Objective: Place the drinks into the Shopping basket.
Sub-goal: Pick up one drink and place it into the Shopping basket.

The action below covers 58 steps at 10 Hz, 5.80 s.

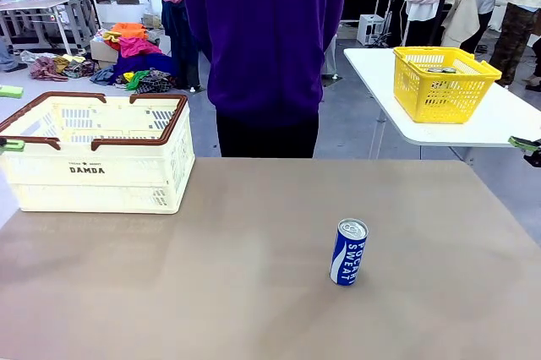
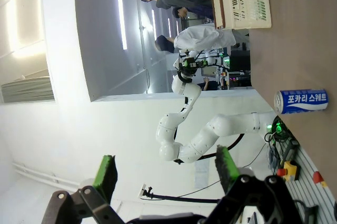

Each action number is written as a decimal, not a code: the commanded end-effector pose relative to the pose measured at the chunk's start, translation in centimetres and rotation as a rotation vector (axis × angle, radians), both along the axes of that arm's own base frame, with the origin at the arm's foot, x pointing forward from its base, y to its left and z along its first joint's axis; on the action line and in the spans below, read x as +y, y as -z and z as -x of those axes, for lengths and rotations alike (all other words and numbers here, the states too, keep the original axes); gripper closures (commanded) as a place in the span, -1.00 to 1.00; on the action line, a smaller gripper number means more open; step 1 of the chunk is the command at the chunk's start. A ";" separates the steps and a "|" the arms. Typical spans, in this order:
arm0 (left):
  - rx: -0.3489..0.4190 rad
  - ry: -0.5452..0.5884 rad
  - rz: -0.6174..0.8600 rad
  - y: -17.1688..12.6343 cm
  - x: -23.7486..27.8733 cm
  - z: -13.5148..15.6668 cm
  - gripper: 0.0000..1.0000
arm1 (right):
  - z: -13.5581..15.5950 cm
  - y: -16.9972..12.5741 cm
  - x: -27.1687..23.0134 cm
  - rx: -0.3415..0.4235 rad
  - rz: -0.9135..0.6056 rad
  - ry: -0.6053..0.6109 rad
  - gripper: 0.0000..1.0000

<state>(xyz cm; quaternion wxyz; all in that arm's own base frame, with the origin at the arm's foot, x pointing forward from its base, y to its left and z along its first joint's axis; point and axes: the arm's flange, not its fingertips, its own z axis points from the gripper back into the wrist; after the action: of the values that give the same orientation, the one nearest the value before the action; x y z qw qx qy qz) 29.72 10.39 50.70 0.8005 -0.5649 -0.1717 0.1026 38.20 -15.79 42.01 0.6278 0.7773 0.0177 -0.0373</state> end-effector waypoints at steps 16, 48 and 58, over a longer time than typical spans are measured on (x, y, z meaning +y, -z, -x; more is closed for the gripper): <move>0.157 0.221 -0.659 -5.5 -28.3 -1.5 -1.00 | 0.0 -0.5 -0.3 0.015 -0.013 0.005 -1.00; 0.208 0.096 -0.248 -5.3 -3.8 6.1 -1.00 | 0.0 -0.5 -0.3 0.015 -0.013 0.005 -1.00; 0.388 0.224 -0.994 -11.9 -47.0 -2.7 -1.00 | 0.0 -0.5 -0.3 0.015 -0.013 0.005 -1.00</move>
<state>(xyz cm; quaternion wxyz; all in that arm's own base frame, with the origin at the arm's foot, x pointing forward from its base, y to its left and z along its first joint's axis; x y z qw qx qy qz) 30.21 -34.86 62.64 0.9867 -0.1580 0.0340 0.0155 38.20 -15.79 42.06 0.6279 0.7772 0.0175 -0.0372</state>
